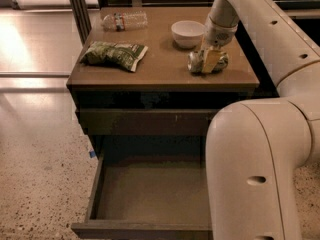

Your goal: Place 7up can into middle drawer

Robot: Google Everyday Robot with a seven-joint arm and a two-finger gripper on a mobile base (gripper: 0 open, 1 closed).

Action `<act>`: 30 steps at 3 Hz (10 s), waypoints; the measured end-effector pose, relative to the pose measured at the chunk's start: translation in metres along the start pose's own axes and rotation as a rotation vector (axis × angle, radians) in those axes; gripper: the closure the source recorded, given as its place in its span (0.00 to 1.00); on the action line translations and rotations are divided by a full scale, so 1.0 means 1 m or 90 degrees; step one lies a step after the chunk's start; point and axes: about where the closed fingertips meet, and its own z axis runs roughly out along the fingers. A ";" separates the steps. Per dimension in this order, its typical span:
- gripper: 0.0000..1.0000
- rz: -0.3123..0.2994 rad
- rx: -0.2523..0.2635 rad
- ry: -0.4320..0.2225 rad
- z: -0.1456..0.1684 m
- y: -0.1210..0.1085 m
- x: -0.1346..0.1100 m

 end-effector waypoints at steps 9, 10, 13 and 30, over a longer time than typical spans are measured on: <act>1.00 0.013 0.063 -0.081 -0.103 0.184 -0.053; 1.00 -0.017 0.038 -0.068 -0.072 0.217 -0.065; 1.00 -0.021 0.018 -0.059 0.040 0.231 -0.081; 0.64 0.275 -0.143 -0.056 0.449 0.278 -0.082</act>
Offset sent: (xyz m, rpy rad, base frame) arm -0.0030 0.0015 0.0151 -0.0084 -0.0309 0.0101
